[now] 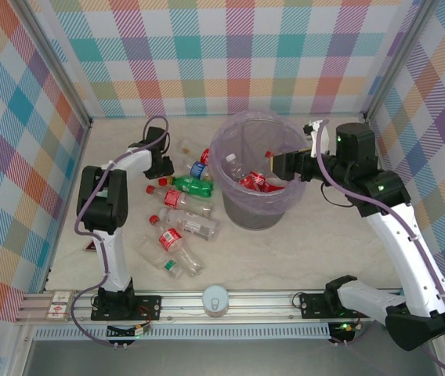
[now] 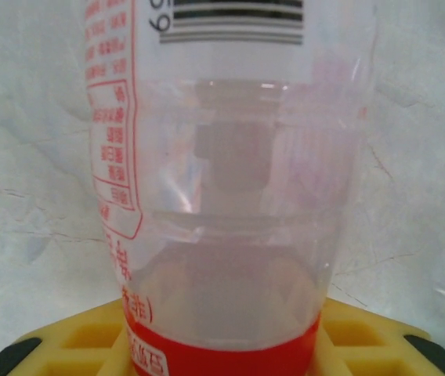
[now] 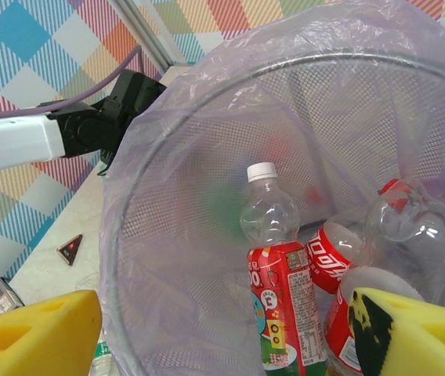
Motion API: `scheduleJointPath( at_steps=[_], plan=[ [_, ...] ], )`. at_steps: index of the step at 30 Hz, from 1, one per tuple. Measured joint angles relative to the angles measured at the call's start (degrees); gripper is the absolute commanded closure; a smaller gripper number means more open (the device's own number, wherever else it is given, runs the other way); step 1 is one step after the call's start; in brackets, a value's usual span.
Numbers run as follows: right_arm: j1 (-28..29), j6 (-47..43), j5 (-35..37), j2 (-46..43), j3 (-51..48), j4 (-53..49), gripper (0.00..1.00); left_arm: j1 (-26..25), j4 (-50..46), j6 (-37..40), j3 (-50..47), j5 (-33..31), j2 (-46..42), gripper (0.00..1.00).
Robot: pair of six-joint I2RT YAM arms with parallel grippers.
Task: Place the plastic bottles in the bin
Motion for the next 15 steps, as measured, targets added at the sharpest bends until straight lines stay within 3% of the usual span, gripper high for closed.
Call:
scheduleJointPath(
  at_steps=[9, 15],
  plan=[
    [0.0, 0.0, 0.2, -0.4, 0.4, 0.0, 0.17, 0.0, -0.7, 1.4, 0.0, -1.7, -7.0, 0.62],
    [0.0, 1.6, -1.5, 0.8, 2.6, 1.3, 0.17, -0.9, -1.1, 1.5, -3.9, 1.7, -21.6, 0.68]
  ],
)
